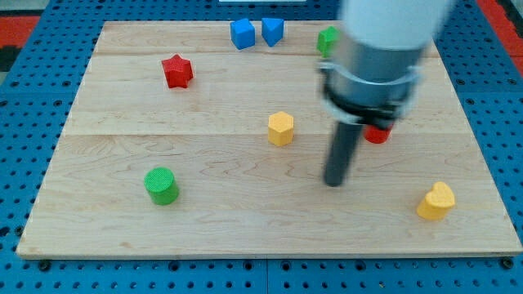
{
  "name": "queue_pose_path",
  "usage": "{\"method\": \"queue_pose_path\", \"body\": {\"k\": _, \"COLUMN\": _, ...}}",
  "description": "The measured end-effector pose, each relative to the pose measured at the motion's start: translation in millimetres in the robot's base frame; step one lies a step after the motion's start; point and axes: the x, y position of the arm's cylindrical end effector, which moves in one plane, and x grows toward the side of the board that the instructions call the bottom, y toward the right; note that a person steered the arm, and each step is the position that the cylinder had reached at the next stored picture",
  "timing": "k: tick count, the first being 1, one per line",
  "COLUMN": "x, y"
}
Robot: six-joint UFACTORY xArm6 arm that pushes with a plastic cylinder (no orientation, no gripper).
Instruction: Slide the yellow hexagon to the yellow heart
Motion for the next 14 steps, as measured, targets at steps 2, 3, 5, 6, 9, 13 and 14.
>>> {"method": "queue_pose_path", "body": {"k": 2, "x": -46.8, "y": -63.1}}
{"method": "queue_pose_path", "body": {"k": 3, "x": -89.5, "y": -89.9}}
{"method": "queue_pose_path", "body": {"k": 5, "x": -106.9, "y": -16.0}}
{"method": "queue_pose_path", "body": {"k": 6, "x": -53.1, "y": -2.5}}
{"method": "queue_pose_path", "body": {"k": 9, "x": -11.5, "y": -43.9}}
{"method": "queue_pose_path", "body": {"k": 13, "x": -31.9, "y": 13.5}}
{"method": "queue_pose_path", "body": {"k": 14, "x": -41.4, "y": 15.4}}
